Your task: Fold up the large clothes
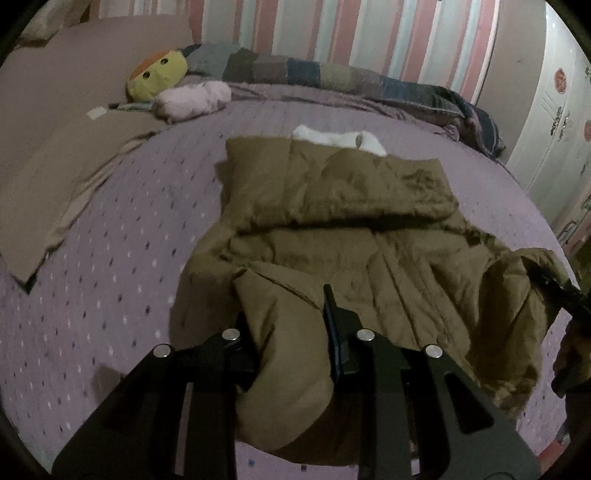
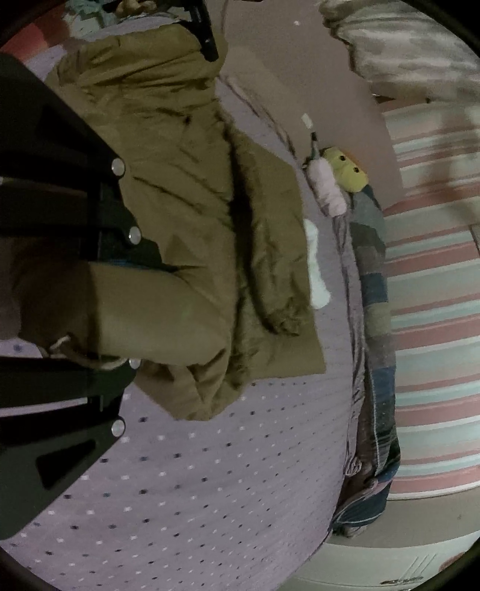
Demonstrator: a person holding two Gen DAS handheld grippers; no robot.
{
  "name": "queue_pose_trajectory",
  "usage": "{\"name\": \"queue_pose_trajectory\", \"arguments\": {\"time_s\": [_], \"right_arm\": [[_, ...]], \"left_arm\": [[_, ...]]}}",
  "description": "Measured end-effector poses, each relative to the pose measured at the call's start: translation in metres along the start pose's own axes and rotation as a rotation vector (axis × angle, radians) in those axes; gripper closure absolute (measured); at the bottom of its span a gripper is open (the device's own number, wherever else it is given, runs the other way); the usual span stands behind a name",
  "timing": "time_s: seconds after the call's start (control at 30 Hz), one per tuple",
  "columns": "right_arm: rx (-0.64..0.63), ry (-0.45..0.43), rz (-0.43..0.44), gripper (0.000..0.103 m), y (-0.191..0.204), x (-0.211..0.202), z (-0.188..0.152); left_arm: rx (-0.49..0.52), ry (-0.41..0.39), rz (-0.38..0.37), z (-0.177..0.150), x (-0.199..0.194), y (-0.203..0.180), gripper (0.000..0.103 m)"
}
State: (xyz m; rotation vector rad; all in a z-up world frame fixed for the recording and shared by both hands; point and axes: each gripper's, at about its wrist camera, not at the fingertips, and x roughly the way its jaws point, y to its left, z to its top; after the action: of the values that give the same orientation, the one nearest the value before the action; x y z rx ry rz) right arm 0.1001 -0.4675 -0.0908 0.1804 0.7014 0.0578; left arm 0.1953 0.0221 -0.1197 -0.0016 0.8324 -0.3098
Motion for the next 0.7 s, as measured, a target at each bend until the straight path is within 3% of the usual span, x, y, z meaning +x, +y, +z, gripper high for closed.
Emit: {"name": "queue_pose_trajectory", "arguments": {"time_s": [0.33,0.7], "right_arm": [[0.097,-0.038,0.032,0.081,-0.010,0.029,0.046],[0.174,-0.087,0.041,0.081,-0.024,0.051,0.129]], "left_arm": [[-0.029,-0.042,-0.003,0.053,0.020,0.005,0.077],[-0.116,-0.062,-0.010,0.125,0.036,0.032,0.077]]}}
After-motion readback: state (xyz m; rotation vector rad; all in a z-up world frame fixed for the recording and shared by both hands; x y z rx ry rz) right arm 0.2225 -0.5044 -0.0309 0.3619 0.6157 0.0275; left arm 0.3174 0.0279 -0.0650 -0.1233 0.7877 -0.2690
